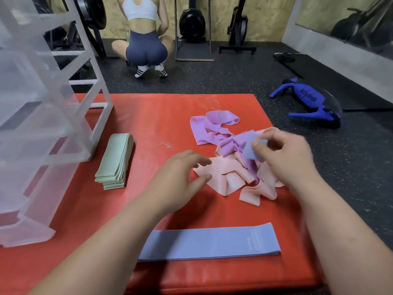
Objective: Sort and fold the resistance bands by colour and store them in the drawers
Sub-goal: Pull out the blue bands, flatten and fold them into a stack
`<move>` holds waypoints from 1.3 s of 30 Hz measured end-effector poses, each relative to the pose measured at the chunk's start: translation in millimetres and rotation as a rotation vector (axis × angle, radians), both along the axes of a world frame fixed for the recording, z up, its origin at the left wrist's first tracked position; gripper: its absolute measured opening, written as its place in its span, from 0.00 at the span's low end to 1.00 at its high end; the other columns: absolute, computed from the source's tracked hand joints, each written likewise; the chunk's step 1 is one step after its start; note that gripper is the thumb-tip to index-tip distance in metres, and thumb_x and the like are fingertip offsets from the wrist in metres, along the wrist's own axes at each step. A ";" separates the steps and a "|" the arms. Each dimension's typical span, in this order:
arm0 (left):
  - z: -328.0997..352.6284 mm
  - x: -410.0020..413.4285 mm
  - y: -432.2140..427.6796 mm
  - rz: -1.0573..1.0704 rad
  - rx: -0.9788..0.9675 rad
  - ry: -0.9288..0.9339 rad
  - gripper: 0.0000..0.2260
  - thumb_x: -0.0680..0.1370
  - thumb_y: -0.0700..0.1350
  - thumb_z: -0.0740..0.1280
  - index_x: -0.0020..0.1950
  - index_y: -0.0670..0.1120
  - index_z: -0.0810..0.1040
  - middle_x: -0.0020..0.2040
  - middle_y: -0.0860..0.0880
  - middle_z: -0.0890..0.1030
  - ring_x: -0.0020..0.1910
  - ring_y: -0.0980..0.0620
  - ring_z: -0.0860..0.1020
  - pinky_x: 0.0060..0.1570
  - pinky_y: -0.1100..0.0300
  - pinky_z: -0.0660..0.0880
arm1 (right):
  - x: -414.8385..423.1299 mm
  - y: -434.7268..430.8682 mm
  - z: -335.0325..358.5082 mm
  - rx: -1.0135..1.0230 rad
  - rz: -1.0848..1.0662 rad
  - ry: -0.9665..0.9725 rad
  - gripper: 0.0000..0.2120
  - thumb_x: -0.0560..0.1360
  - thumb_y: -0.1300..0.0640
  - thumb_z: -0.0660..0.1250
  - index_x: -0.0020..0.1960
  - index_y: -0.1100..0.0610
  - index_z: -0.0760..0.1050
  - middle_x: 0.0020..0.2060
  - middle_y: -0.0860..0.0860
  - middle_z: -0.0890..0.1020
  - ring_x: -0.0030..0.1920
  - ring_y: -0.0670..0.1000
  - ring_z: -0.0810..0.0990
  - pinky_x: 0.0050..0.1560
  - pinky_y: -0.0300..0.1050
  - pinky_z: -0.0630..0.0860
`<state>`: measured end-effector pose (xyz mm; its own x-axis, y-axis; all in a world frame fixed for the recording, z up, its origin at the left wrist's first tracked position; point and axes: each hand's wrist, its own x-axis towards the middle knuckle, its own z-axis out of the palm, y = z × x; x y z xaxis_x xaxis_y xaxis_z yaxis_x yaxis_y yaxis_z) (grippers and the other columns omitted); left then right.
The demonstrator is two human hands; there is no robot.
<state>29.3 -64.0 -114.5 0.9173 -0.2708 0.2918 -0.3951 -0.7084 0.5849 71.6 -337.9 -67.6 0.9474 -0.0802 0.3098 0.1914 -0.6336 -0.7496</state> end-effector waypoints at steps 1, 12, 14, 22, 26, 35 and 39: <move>1.0 0.0 -2.8 -0.003 -0.041 0.012 0.13 0.80 0.51 0.73 0.64 0.55 0.81 0.57 0.62 0.80 0.56 0.60 0.78 0.58 0.59 0.75 | -3.1 6.8 -4.4 -0.028 0.036 0.041 0.02 0.74 0.48 0.76 0.45 0.44 0.85 0.37 0.45 0.82 0.34 0.42 0.77 0.40 0.37 0.73; 4.9 4.9 -20.2 0.070 -0.426 0.235 0.11 0.77 0.50 0.78 0.58 0.51 0.84 0.49 0.57 0.87 0.48 0.61 0.84 0.49 0.65 0.79 | -13.8 57.3 -20.0 0.098 0.445 0.222 0.11 0.81 0.51 0.71 0.62 0.43 0.84 0.54 0.38 0.85 0.54 0.42 0.83 0.60 0.43 0.78; 3.6 6.8 -17.5 0.121 -0.495 0.271 0.08 0.79 0.46 0.77 0.56 0.47 0.85 0.45 0.55 0.87 0.43 0.61 0.83 0.46 0.66 0.77 | -13.0 58.6 -19.7 0.099 0.522 0.259 0.13 0.83 0.53 0.67 0.63 0.39 0.82 0.58 0.36 0.83 0.58 0.40 0.82 0.62 0.43 0.77; 2.7 11.9 -5.2 0.191 -0.543 0.381 0.07 0.84 0.40 0.68 0.51 0.48 0.85 0.43 0.49 0.88 0.40 0.59 0.84 0.42 0.59 0.76 | -4.9 47.3 -32.3 -0.073 0.378 0.155 0.15 0.79 0.54 0.71 0.63 0.40 0.82 0.49 0.44 0.82 0.42 0.44 0.80 0.46 0.35 0.72; 1.0 12.5 -0.8 0.182 -0.502 0.346 0.07 0.83 0.42 0.68 0.49 0.50 0.84 0.40 0.51 0.86 0.40 0.55 0.81 0.43 0.49 0.78 | -1.9 39.4 -35.8 -0.166 0.335 0.100 0.21 0.77 0.51 0.73 0.69 0.40 0.78 0.55 0.46 0.79 0.52 0.42 0.80 0.59 0.45 0.77; 5.5 2.5 -3.4 0.033 -0.192 0.112 0.05 0.81 0.45 0.71 0.46 0.54 0.82 0.39 0.55 0.82 0.41 0.54 0.80 0.47 0.50 0.78 | -9.2 53.4 -28.8 -0.276 0.491 -0.090 0.06 0.78 0.49 0.73 0.54 0.47 0.82 0.48 0.38 0.82 0.55 0.48 0.76 0.58 0.51 0.74; 9.7 3.0 0.1 0.145 -0.265 -0.013 0.05 0.83 0.46 0.70 0.47 0.51 0.83 0.39 0.53 0.82 0.39 0.55 0.78 0.43 0.54 0.76 | 2.7 40.1 -34.6 -0.413 0.410 -0.133 0.03 0.76 0.50 0.73 0.49 0.46 0.81 0.40 0.40 0.80 0.49 0.48 0.73 0.50 0.54 0.74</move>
<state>32.3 -63.9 -104.8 0.9366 -0.0504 0.3468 -0.3100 -0.5810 0.7525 74.2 -297.8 -102.2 0.8265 0.4364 0.3557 0.5575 -0.7219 -0.4099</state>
